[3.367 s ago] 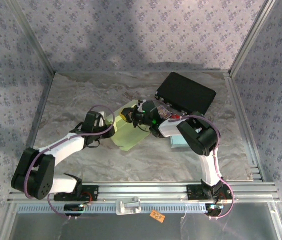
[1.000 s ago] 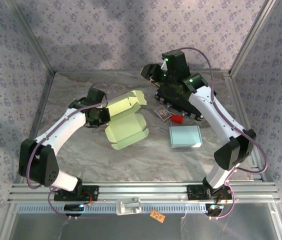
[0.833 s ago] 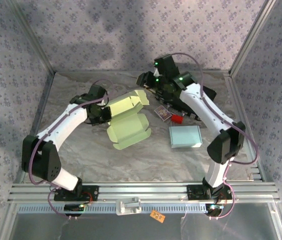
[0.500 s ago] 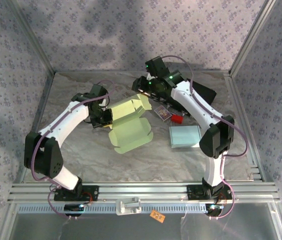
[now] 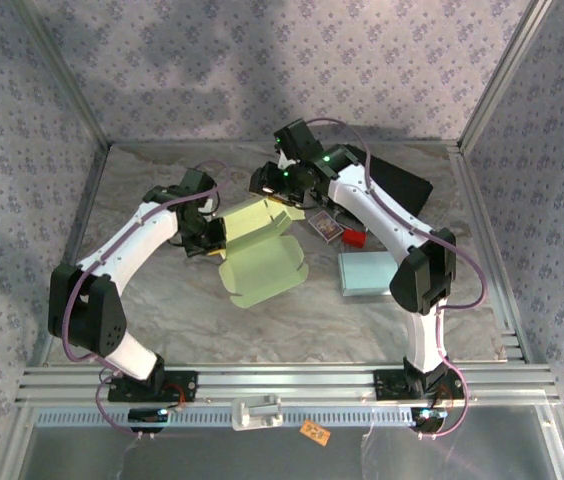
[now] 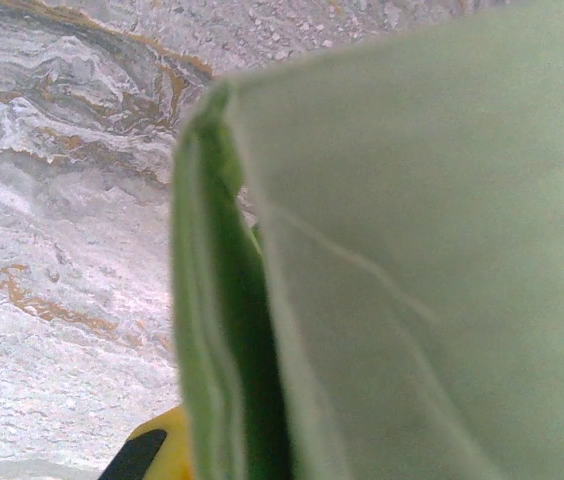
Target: Fold the paper box
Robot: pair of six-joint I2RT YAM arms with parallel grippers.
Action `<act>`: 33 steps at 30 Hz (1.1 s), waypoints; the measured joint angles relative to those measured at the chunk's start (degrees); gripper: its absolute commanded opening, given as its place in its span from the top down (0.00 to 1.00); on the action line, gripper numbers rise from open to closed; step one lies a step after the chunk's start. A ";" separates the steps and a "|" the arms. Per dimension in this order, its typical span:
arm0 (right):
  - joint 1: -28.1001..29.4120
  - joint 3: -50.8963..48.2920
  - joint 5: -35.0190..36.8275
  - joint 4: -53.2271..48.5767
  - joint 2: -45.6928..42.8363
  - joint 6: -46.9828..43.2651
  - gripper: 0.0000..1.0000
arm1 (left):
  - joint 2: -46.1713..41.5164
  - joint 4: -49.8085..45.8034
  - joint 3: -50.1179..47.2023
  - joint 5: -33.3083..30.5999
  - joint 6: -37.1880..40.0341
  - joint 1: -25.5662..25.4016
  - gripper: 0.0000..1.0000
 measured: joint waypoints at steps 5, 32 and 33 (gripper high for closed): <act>-0.72 -0.09 -0.61 -0.83 -0.02 -1.46 0.50 | 0.00 0.02 0.66 0.02 0.00 0.00 1.00; -0.28 3.56 -2.03 -1.64 3.93 -5.57 0.50 | 0.92 0.04 3.93 0.22 0.00 -0.61 1.00; -0.28 3.52 -2.03 -1.62 3.76 -5.55 0.50 | 1.09 0.07 4.00 0.22 0.02 -0.61 1.00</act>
